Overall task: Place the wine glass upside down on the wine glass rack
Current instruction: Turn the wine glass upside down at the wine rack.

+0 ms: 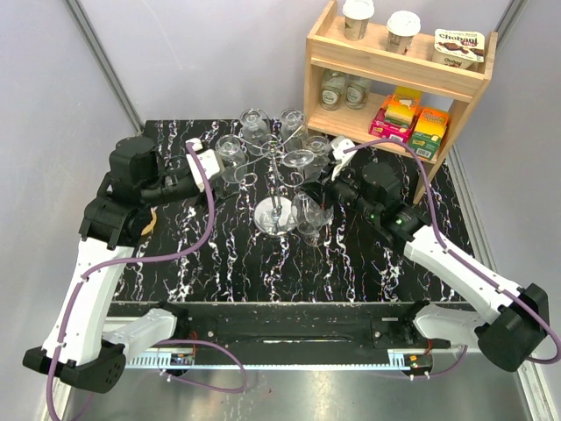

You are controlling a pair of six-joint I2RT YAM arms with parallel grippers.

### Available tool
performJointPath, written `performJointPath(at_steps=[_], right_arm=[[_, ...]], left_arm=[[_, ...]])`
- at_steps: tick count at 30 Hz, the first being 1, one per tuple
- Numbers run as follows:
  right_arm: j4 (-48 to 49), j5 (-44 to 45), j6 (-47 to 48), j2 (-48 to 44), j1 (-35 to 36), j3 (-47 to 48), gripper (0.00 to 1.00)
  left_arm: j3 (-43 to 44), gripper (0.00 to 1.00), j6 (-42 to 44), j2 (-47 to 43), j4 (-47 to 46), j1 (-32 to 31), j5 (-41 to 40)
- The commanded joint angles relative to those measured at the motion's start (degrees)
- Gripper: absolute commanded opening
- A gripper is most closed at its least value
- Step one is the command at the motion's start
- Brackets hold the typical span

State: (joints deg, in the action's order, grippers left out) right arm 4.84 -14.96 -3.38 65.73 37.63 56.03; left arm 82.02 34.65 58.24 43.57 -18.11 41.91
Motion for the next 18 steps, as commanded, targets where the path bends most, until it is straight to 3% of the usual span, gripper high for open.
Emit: performJointPath(at_steps=[1,18], right_arm=[[9.04,-3.58,-3.3,-0.52,-0.45,0.04,0.0],[14.49,-9.56,-5.32,4.49,-0.54,1.45,0.0]], left_arm=[[0.07,0.68,-0.38,-0.06,-2.53,0.35,2.12],[-0.1,0.68,-0.2,0.03,-2.7,0.79,2.74]])
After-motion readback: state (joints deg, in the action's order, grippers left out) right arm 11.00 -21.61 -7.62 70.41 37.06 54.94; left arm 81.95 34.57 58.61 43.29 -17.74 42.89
